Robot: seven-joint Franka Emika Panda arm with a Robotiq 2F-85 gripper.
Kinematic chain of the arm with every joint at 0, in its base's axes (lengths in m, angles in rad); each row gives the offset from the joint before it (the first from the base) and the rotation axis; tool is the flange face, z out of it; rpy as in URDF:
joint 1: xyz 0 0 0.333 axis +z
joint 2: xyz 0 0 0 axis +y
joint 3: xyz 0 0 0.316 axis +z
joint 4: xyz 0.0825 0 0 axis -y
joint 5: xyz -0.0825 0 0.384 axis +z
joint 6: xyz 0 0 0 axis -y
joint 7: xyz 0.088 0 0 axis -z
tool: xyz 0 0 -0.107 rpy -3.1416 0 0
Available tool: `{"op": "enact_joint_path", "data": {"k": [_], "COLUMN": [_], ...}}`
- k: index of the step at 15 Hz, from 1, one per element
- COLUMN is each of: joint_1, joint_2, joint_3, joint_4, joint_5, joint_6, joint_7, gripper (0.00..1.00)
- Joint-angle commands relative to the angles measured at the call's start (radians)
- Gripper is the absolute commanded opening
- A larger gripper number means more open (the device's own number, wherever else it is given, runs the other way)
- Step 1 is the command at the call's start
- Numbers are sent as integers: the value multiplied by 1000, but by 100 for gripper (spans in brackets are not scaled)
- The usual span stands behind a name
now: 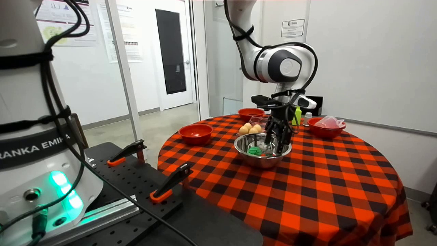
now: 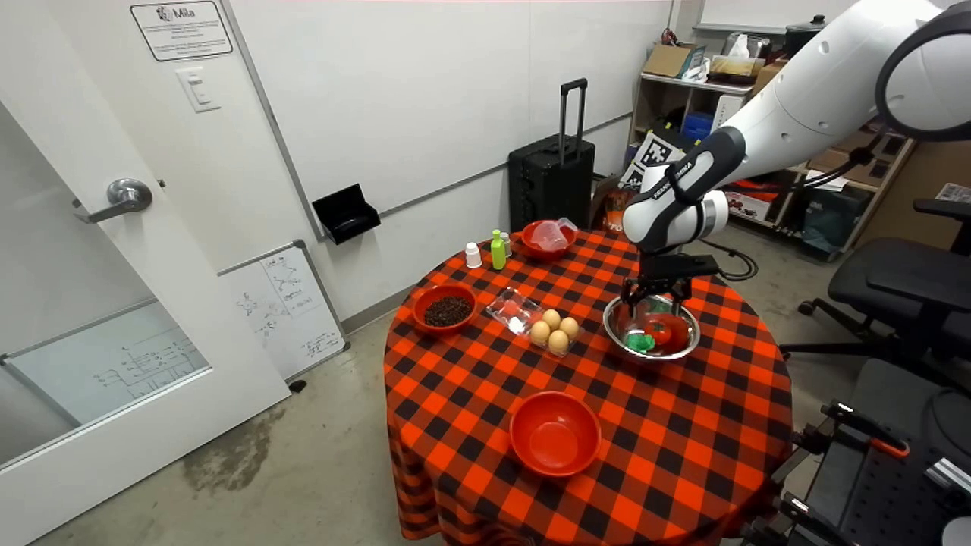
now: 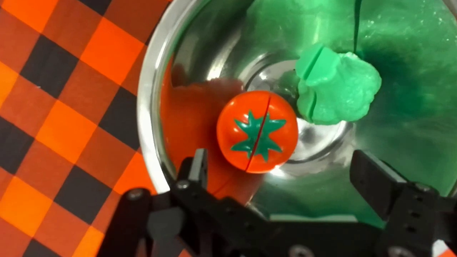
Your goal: Put the tomato on the table
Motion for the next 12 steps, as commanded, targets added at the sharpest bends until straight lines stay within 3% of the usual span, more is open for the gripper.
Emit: {"op": "enact_joint_path", "data": {"k": [1,12], "joint_1": [10,16], "joint_2": [19,8], "joint_3": [-14,-11], "joint_4": [-18,-69], "joint_5": [26,54], "joint_6": [43,71], "joint_7": [26,52], "gripper": [100,100]}}
